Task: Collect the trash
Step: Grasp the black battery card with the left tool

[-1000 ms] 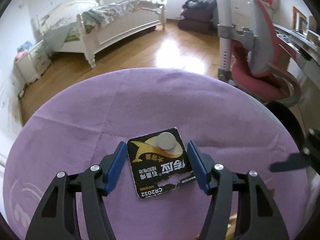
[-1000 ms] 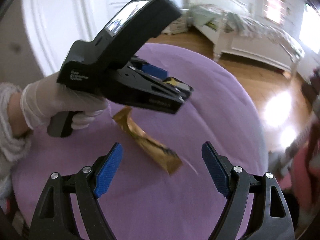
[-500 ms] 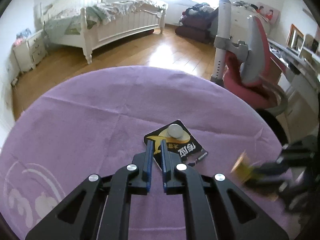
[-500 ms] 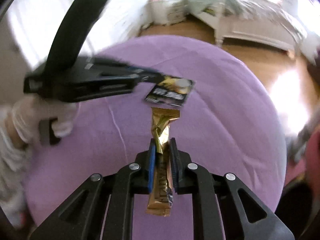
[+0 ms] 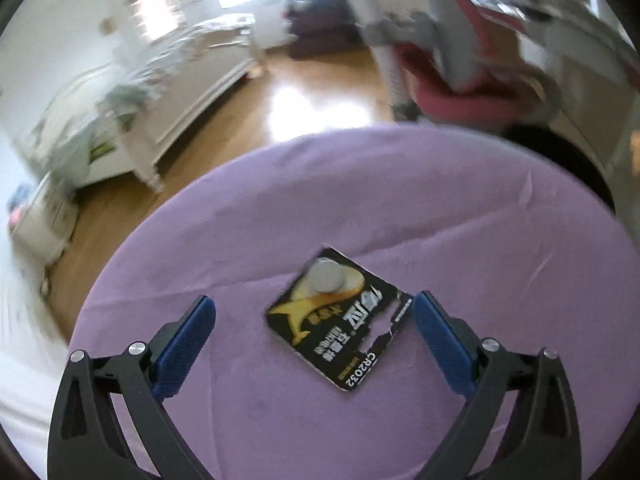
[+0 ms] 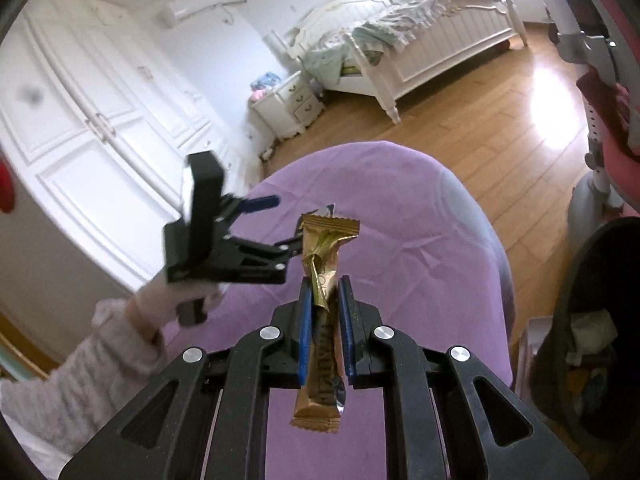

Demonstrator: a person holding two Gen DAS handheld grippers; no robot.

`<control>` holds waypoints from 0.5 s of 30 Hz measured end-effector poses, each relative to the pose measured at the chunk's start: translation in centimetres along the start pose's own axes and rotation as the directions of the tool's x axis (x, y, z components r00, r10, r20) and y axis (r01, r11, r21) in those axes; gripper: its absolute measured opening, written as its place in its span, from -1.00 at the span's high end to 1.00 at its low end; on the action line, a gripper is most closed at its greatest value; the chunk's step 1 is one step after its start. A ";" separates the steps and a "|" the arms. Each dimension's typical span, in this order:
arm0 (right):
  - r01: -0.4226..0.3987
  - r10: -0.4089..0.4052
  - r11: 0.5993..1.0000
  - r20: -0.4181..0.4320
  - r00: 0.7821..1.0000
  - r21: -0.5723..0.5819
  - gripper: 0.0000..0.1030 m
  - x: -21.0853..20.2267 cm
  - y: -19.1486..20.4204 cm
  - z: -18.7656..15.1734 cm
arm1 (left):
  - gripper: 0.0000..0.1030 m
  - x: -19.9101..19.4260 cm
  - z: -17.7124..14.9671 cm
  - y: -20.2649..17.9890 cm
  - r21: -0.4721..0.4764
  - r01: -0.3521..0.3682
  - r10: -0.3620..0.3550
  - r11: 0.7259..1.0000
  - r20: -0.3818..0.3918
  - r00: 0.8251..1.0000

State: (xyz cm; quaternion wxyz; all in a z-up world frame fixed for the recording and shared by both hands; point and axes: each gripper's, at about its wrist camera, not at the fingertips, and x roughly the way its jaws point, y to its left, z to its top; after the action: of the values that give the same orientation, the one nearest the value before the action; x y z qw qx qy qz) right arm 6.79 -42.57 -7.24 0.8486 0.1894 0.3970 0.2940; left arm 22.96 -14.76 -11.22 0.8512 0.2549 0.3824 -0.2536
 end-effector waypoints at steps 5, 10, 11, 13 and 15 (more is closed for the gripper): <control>-0.008 0.008 1.000 -0.007 1.000 0.004 0.73 -0.4 0.3 -0.7 | -0.37 0.4 -0.4 2.3 -0.078 0.171 -0.171 0.982 0.006 0.985; -0.009 0.009 1.000 0.002 1.000 0.016 0.73 0.9 0.4 -0.4 | -0.25 -1.3 -1.8 0.8 -0.089 0.218 -0.216 0.972 0.032 0.976; -0.011 0.011 1.000 0.002 1.000 0.019 0.73 1.2 0.1 -0.3 | -0.18 -1.9 -2.2 0.5 -0.111 0.241 -0.238 0.964 0.045 0.970; -0.012 0.012 1.000 0.003 1.000 0.021 0.73 1.4 -0.1 -0.3 | 0.84 -2.6 -2.7 -0.1 -0.145 0.260 -0.255 0.955 0.052 0.965; -0.014 0.014 1.000 0.007 1.000 0.024 0.73 1.7 0.3 -0.1 | 0.86 -3.2 -3.3 -0.3 -0.204 0.266 -0.258 0.942 0.064 0.964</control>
State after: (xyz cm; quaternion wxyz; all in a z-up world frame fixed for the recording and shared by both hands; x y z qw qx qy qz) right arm 7.47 -41.22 -8.15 0.8454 0.2036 0.3963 0.2945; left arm 19.23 -12.20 -10.70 0.8390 0.1052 0.4219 -0.3271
